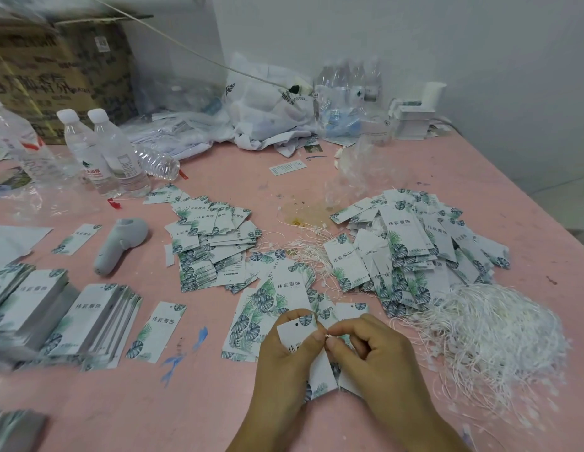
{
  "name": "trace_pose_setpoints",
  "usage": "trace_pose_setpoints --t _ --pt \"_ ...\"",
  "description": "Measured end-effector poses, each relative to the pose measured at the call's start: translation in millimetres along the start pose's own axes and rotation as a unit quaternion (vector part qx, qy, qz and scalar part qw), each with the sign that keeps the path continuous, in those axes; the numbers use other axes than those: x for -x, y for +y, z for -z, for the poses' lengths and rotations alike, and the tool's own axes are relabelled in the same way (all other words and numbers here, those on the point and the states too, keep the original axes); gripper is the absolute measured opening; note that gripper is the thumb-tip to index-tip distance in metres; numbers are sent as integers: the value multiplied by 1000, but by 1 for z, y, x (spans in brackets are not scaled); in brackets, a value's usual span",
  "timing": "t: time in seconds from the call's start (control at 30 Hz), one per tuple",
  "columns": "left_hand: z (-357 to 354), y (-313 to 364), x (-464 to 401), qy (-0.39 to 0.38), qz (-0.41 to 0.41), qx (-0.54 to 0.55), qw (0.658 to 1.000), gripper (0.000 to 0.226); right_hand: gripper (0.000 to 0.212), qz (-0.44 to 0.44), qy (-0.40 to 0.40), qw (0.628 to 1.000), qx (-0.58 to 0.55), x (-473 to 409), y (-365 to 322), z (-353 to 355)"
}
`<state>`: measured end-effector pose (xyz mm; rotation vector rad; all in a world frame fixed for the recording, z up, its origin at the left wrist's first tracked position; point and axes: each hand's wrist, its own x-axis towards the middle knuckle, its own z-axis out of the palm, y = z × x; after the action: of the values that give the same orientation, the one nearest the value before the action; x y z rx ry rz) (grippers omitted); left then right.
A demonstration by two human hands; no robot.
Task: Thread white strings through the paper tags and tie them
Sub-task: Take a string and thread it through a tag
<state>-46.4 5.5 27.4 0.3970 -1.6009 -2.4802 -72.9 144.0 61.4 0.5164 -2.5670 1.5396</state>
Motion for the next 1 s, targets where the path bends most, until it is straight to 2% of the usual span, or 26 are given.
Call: trace_pose_setpoints --t 0.23,0.33,0.4,0.53,0.7,0.8,0.93,1.0 --pt "-1 2 2 -16 6 -15 1000 38 4 41 18 997 59 2 2 -2" --pt "-1 -1 2 -15 7 -47 999 27 17 24 41 998 37 1 4 -2" --pt "-2 -2 4 -24 -2 -85 996 27 21 29 51 998 27 1 1 -3" --pt "-6 1 10 -66 -34 -107 991 21 10 29 53 998 5 2 -6 -8" --pt "-8 3 11 -96 -66 -112 987 11 18 24 49 998 21 1 -6 -11" --pt "-10 4 12 -92 -58 -107 988 12 19 19 57 997 41 0 -5 -11" --pt "-10 5 12 -100 -55 -105 988 15 8 26 56 997 47 1 -8 -11" --pt "-9 5 12 -104 -54 -109 987 18 11 24 55 997 41 1 -8 -11"
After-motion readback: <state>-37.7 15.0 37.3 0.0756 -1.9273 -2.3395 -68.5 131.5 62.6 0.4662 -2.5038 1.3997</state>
